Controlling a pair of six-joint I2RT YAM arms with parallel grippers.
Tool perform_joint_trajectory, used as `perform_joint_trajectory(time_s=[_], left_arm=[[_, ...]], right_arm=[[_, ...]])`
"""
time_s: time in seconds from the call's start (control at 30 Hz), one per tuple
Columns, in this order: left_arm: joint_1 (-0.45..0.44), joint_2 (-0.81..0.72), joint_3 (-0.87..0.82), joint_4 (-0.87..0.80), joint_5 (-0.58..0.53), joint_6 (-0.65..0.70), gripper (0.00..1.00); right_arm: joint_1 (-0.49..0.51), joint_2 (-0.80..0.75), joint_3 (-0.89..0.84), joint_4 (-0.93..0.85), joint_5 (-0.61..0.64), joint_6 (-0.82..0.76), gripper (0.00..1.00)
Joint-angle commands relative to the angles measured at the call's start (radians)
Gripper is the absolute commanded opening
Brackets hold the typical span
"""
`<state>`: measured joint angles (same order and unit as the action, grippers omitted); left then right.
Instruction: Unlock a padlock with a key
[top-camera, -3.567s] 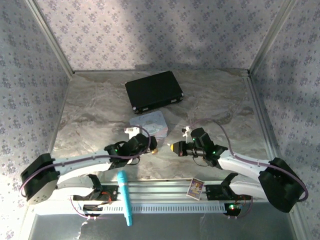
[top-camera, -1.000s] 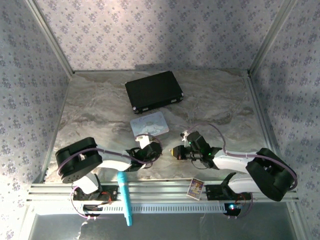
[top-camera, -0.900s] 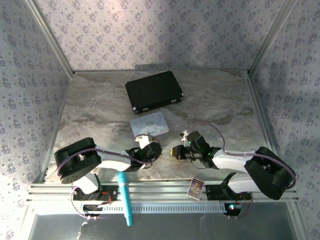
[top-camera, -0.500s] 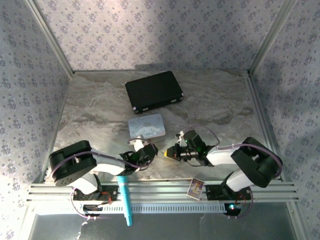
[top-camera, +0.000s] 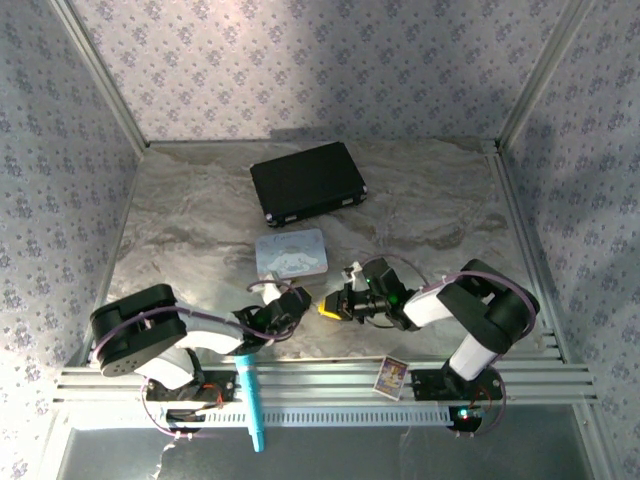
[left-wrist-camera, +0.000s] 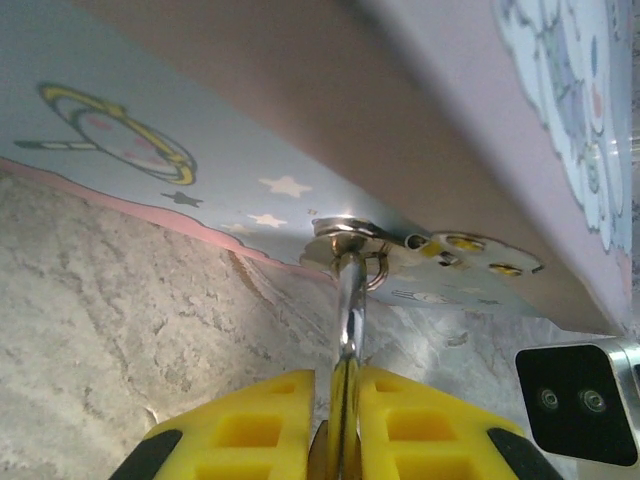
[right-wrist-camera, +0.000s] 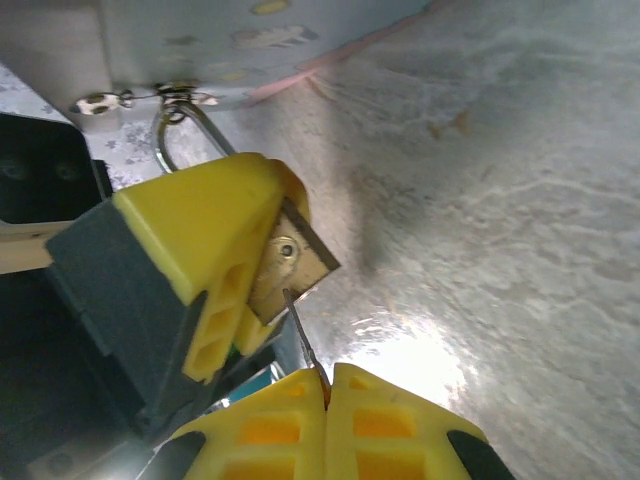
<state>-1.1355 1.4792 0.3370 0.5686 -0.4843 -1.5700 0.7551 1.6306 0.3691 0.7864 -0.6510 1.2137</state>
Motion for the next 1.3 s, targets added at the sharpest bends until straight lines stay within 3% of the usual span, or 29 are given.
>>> perform_joint_trajectory(time_s=[0.0, 0.63, 1.07, 1.27], left_arm=[[-0.004, -0.001, -0.005, 0.040, -0.033, -0.024, 0.09], [-0.003, -0.012, -0.001, 0.031, -0.036, -0.040, 0.08], [-0.004, -0.006, 0.005, 0.097, 0.026, -0.022, 0.06], [-0.004, 0.016, 0.008, 0.171, 0.062, -0.008, 0.00]], right_arm=[[0.003, 0.007, -0.001, 0.019, -0.025, 0.022, 0.00], [0.003, 0.042, -0.009, 0.053, -0.021, 0.068, 0.00], [-0.011, 0.129, 0.004, 0.243, -0.028, 0.140, 0.00], [-0.041, 0.184, 0.007, 0.399, -0.061, 0.228, 0.00]])
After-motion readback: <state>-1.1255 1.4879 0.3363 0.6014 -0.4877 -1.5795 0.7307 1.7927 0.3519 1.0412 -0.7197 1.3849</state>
